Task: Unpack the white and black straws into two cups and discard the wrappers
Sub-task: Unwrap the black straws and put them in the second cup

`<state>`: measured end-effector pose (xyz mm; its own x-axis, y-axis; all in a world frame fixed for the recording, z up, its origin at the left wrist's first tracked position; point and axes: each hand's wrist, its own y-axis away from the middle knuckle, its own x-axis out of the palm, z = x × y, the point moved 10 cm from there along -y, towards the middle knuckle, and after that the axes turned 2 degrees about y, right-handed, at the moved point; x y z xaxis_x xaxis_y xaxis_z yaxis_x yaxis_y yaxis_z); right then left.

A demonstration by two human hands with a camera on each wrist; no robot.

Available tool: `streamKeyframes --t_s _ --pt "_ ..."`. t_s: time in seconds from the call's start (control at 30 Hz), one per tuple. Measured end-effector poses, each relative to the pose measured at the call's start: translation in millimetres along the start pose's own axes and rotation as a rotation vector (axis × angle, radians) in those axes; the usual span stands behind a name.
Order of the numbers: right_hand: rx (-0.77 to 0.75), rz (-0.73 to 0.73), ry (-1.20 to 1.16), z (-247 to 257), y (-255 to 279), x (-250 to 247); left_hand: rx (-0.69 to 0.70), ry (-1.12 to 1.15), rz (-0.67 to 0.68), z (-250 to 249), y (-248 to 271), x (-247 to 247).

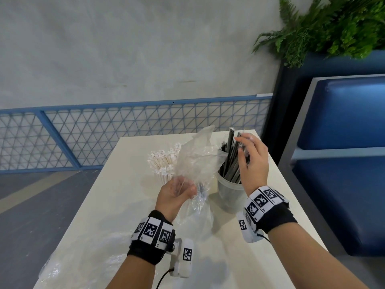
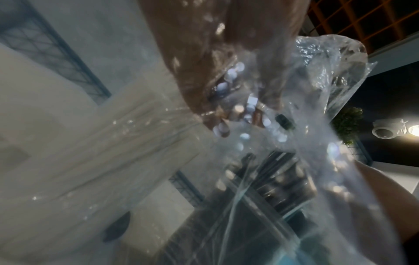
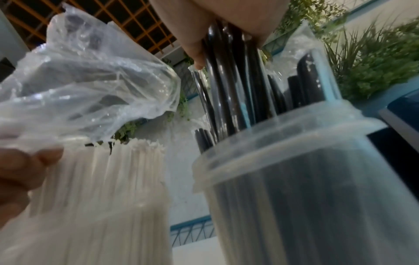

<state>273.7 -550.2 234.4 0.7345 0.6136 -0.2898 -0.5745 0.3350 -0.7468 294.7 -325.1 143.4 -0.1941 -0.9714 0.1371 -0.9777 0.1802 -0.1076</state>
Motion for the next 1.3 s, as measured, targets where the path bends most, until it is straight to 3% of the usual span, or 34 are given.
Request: streamKeyframes --t_s 0.27,0.5,0.67,0.87,1.0,1.07,1.17,1.3 --pt "-0.009 0.152 0.135 -27 23 23 -0.016 0.006 -0.011 4 -2 2" --pt "-0.027 0.246 0.164 -18 24 27 -0.02 0.007 -0.006 0 1 6" --pt "-0.001 0.032 -0.025 2 40 -12 0.043 0.067 0.006 -15 10 12" --pt "0.291 0.201 -0.295 -25 100 -8 0.086 0.155 -0.024 -27 21 14" --pt "0.665 0.558 -0.577 -42 153 26 0.083 0.194 -0.052 -26 28 15" --pt "0.775 0.635 -0.677 -40 168 34 0.049 0.179 -0.076 -20 33 14" --pt "0.808 0.58 -0.696 -41 171 34 0.028 0.119 -0.182 -12 45 0" --pt "0.813 0.588 -0.563 -50 178 32 0.158 -0.241 -0.564 -34 73 -58"
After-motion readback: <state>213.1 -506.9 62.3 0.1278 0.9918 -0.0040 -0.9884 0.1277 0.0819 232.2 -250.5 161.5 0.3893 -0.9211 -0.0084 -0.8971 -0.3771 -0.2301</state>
